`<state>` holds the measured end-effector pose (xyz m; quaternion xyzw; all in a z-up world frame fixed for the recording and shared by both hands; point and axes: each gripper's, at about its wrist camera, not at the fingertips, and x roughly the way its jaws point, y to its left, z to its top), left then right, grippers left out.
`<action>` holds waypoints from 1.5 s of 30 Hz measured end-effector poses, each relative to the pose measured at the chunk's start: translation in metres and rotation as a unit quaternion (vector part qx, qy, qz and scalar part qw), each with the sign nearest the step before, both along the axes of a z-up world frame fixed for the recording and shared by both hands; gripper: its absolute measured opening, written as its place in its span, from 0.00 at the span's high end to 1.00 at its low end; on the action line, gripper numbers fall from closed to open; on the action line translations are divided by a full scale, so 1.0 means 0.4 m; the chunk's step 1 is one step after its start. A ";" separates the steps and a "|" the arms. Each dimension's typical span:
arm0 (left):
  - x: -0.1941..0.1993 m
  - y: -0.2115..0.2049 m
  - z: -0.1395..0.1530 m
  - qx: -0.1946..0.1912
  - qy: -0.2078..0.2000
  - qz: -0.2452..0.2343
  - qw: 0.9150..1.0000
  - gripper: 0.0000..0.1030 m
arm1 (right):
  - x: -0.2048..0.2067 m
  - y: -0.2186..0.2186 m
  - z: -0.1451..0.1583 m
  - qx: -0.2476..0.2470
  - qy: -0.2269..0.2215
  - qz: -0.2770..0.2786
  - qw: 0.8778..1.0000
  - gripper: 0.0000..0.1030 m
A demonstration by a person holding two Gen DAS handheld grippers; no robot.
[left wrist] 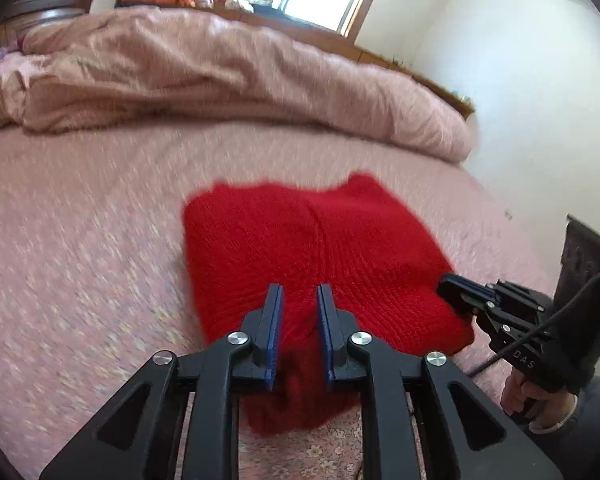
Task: Fold small clothes
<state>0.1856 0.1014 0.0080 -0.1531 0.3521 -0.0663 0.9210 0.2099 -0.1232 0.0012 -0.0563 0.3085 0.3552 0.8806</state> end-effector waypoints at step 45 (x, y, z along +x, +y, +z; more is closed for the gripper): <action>0.159 0.143 -0.158 -0.221 0.062 -0.032 0.973 0.61 | 0.197 -0.094 -0.129 0.161 0.230 0.050 0.959 0.37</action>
